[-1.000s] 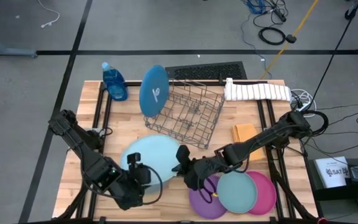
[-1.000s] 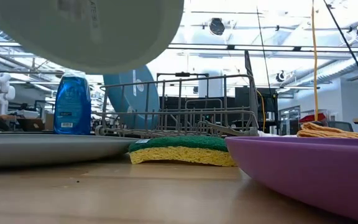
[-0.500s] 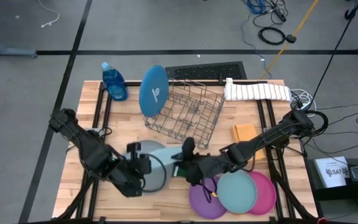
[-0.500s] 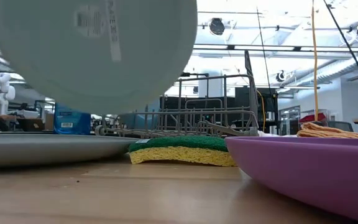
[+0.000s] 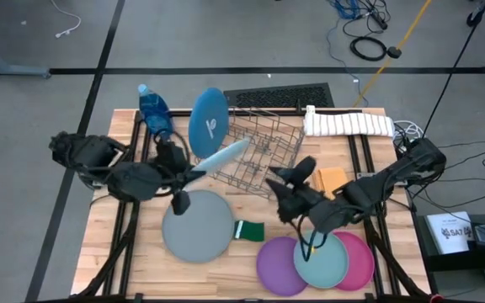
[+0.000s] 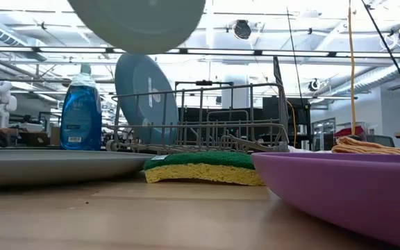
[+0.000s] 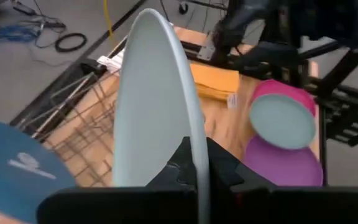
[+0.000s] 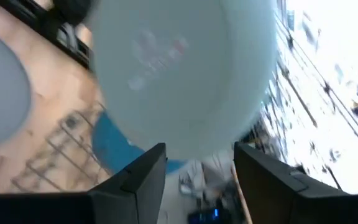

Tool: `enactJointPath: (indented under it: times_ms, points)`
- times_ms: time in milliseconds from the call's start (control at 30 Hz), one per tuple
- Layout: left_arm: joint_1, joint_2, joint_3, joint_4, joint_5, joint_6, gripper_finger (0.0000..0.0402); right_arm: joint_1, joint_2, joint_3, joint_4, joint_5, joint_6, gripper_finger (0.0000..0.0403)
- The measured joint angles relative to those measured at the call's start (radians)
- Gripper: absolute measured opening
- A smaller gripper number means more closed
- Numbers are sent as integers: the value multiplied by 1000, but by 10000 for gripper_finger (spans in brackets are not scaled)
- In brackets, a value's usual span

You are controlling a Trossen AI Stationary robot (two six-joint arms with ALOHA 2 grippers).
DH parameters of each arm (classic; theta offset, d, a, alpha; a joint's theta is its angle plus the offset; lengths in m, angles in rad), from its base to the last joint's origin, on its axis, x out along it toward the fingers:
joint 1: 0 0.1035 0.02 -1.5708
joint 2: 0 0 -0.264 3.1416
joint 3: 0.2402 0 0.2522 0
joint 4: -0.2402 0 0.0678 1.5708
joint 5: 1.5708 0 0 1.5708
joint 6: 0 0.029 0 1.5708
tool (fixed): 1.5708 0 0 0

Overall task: Sort dishes
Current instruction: Put the large light blue plate in the dish rack

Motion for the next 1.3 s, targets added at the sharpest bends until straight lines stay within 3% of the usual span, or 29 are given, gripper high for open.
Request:
enactJointPath:
  times_ms: [267, 400, 667, 933, 1300]
  points:
    - [276, 18, -1, 183, 120, 90, 2, 40, -57, 0, -246, 39, 300, 184]
    - [422, 33, -23, 271, 157, 81, 2, 57, -56, -1, -267, 72, 300, 184]
    - [622, 71, -188, 370, 313, -8, 2, 103, -56, -1, -272, 78, 292, 184]
    - [702, 67, -281, 418, 342, -52, 1, 145, -56, -1, -315, 79, 292, 184]
    - [725, 66, -343, 441, 311, -92, 1, 144, -56, -1, -339, 72, 309, 180]
